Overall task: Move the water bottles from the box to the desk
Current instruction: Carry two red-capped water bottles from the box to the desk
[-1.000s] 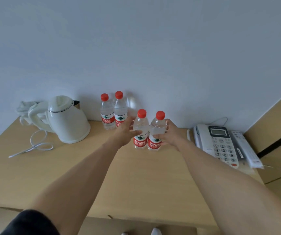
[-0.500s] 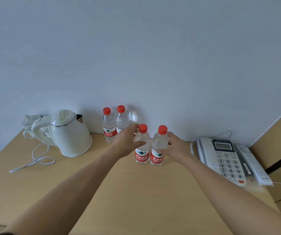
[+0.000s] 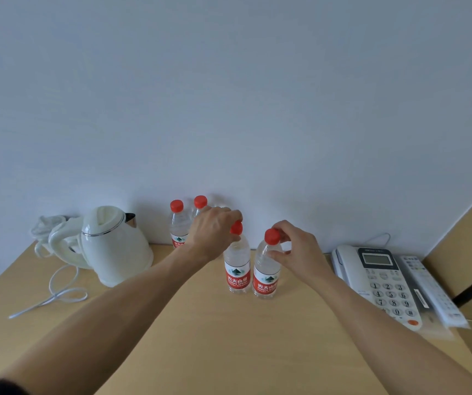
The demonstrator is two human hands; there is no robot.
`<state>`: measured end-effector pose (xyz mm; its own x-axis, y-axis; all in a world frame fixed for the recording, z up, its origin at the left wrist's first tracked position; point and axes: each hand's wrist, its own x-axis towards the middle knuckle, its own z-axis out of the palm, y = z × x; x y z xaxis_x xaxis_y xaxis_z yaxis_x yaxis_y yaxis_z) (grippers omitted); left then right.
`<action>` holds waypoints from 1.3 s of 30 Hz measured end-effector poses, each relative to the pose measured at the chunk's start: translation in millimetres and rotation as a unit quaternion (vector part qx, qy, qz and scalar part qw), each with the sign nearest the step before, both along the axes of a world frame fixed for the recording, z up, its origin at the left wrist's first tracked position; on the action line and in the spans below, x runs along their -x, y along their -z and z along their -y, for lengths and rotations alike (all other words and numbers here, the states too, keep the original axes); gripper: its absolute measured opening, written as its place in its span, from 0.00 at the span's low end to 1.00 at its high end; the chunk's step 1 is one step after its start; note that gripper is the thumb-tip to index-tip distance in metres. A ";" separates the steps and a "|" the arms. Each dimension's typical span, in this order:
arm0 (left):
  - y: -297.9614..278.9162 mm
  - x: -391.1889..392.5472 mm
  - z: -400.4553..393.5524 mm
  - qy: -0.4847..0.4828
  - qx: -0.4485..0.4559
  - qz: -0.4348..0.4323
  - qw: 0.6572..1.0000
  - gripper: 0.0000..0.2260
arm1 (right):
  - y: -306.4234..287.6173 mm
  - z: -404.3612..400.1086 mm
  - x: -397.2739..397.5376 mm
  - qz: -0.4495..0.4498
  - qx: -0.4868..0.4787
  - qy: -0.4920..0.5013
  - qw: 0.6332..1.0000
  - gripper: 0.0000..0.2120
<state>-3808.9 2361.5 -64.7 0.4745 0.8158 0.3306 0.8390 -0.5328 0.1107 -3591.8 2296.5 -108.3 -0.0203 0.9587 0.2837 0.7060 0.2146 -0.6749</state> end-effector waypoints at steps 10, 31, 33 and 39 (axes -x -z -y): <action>-5.0 -4.3 -57.1 -0.044 -0.041 -0.085 0.995 0.14 | -0.4 2.9 1.4 0.007 0.008 0.011 1.000 0.19; 2.2 19.4 -54.0 -0.013 -0.069 -0.076 0.995 0.17 | -4.9 -11.3 7.9 -0.011 0.005 0.015 1.000 0.18; -0.3 17.7 -57.5 -0.021 -0.056 -0.071 0.996 0.15 | -7.4 -18.9 9.8 -0.020 0.003 0.017 1.000 0.17; 1.6 5.5 -62.3 -0.057 -0.046 -0.069 0.995 0.10 | -10.3 -37.2 16.0 -0.033 -0.003 0.025 0.999 0.17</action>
